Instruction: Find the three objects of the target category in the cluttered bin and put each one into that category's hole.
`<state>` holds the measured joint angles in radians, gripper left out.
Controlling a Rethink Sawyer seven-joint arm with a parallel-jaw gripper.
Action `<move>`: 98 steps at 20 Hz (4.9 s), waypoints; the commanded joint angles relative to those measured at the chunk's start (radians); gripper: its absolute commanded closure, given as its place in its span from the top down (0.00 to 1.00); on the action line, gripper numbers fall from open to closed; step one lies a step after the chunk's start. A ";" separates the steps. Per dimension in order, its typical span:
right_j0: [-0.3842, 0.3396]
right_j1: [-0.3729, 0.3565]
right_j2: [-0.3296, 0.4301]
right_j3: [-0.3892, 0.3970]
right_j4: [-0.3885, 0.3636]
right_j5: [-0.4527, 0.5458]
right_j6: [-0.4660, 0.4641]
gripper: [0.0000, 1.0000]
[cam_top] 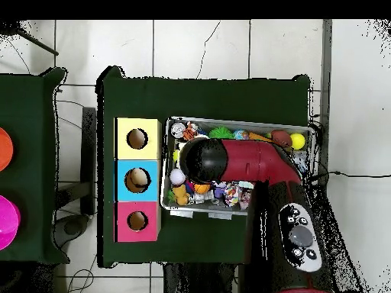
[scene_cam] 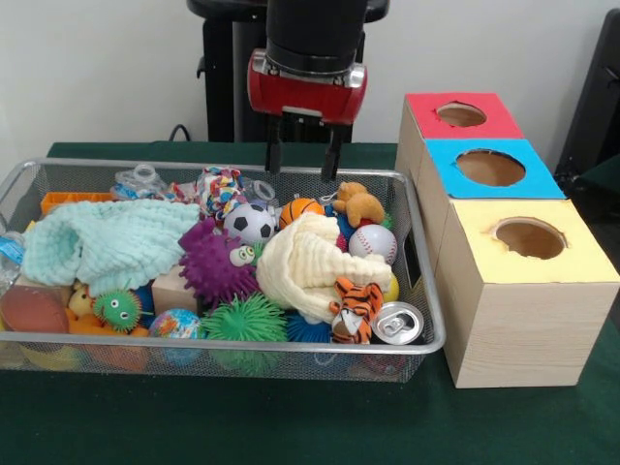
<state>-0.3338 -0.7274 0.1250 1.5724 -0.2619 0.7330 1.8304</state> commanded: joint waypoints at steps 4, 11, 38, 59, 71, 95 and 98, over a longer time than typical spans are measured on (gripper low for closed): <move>-0.049 -0.082 0.118 0.221 -0.021 0.052 -0.150 1.00; -0.096 -0.073 0.138 0.240 -0.058 0.013 -0.170 1.00; -0.261 -0.148 0.232 0.372 -0.129 -0.038 -0.160 1.00; -0.213 -0.142 0.245 0.365 -0.124 0.010 -0.082 1.00; -0.171 -0.101 0.221 0.258 -0.113 0.097 -0.058 1.00; -0.125 0.019 0.203 0.053 -0.106 0.185 -0.056 1.00; -0.117 0.042 0.204 0.012 -0.107 0.213 -0.065 1.00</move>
<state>-0.4606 -0.7452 0.2903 1.6775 -0.3530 0.8092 1.8304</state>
